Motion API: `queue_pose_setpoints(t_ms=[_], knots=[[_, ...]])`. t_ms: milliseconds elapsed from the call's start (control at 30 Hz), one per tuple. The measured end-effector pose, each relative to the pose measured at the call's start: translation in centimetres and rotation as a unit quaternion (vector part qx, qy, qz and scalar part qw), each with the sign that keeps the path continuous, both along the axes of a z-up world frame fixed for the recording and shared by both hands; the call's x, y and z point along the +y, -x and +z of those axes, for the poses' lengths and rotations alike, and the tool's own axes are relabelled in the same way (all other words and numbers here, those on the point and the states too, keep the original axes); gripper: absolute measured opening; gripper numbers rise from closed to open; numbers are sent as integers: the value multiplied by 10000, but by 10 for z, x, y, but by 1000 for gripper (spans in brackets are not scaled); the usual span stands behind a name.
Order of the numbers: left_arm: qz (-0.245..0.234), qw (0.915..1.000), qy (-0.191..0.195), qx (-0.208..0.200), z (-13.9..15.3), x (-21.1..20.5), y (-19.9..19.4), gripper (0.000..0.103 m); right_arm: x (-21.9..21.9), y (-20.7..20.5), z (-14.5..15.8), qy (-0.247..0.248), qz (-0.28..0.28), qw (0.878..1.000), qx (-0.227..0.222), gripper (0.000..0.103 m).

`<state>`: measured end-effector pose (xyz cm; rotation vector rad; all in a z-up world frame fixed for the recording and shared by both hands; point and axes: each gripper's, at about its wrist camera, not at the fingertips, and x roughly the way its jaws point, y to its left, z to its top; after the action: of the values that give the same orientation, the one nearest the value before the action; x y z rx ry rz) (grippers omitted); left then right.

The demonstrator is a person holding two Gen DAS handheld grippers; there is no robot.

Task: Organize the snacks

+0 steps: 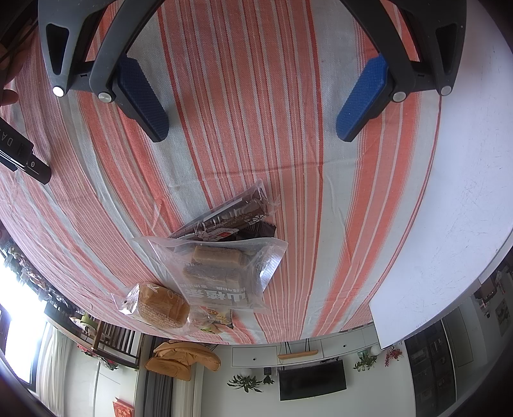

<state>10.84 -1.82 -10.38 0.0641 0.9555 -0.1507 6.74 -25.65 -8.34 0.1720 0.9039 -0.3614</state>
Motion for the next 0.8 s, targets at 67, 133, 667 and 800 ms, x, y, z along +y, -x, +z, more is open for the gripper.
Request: queue_pose_setpoints(t_ms=[67, 133, 667, 800], knots=[[0, 10000, 0, 0, -1, 0, 0, 103, 0, 0, 0, 0, 1, 10000, -1, 93], [7, 10000, 6, 3, -3, -2, -2, 103, 0, 0, 0, 0, 1, 10000, -1, 93], [228, 9896, 1171, 808, 74, 24, -69, 101, 0, 0, 0, -1, 5, 10000, -4, 93], [-218, 9949, 413, 895, 71, -28, -112, 102, 0, 0, 0, -2, 7, 10000, -5, 93]])
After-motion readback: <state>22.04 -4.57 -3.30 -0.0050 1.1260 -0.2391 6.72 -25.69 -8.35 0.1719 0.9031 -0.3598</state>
